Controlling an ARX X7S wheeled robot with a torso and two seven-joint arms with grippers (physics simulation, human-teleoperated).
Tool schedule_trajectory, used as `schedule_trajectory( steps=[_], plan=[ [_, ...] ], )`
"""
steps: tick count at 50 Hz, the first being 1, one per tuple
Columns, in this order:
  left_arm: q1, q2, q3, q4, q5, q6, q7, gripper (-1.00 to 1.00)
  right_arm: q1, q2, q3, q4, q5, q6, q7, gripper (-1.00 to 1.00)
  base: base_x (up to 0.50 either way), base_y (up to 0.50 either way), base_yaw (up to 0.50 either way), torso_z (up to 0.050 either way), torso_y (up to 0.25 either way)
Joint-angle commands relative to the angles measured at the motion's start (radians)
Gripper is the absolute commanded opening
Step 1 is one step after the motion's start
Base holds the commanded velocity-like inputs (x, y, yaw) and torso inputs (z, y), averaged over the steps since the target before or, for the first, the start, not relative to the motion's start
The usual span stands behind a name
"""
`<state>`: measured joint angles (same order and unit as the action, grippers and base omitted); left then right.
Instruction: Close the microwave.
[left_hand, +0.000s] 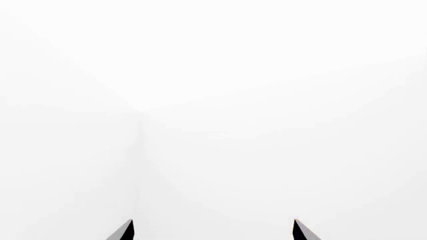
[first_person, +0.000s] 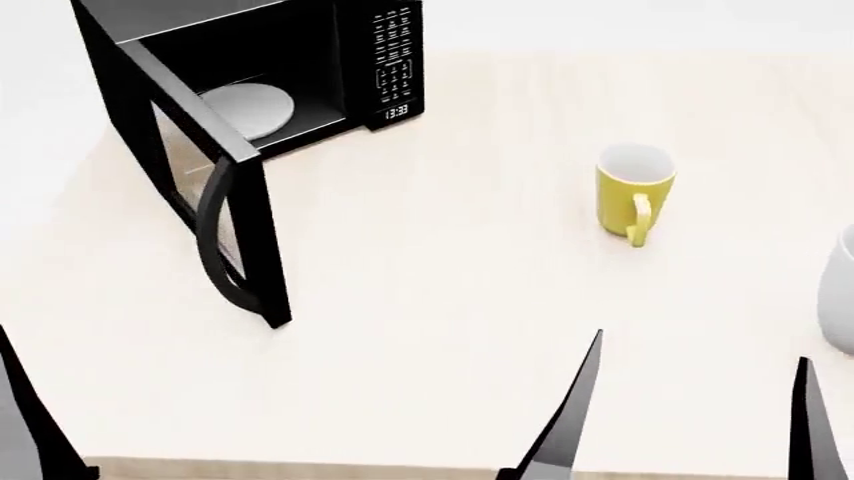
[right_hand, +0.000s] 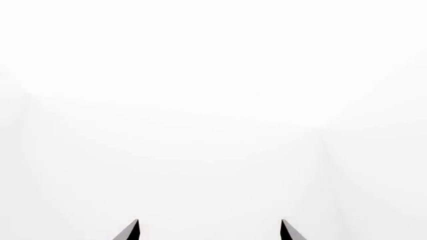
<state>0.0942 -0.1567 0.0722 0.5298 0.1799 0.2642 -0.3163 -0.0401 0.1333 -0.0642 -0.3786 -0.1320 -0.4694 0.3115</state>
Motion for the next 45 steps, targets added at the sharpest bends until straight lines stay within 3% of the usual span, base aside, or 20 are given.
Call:
schedule_trajectory(
  steps=[1,14,21,45],
  plan=[
    [0.001,-0.009,0.009,-0.001,0.001,0.000,-0.011,1.00,-0.001,0.013,-0.012,0.001,0.004,0.000,0.012,1.00,0.00,0.50,0.00,0.000,0.000],
    [0.001,-0.019,0.020,-0.006,-0.001,-0.001,-0.022,1.00,-0.001,0.024,-0.026,0.000,0.003,0.006,0.022,1.00,0.00,0.50,0.00,0.000,0.000],
    [0.000,-0.025,0.024,-0.008,-0.003,0.000,-0.028,1.00,-0.003,0.032,-0.060,-0.051,-0.005,0.042,-0.004,1.00,0.02,0.00,0.00,0.000,0.000],
    [0.004,-0.040,0.052,-0.013,-0.005,-0.002,-0.038,1.00,-0.018,0.063,-0.104,-0.038,-0.133,-0.006,0.009,1.00,0.49,0.06,0.00,0.000,0.000]
  ],
)
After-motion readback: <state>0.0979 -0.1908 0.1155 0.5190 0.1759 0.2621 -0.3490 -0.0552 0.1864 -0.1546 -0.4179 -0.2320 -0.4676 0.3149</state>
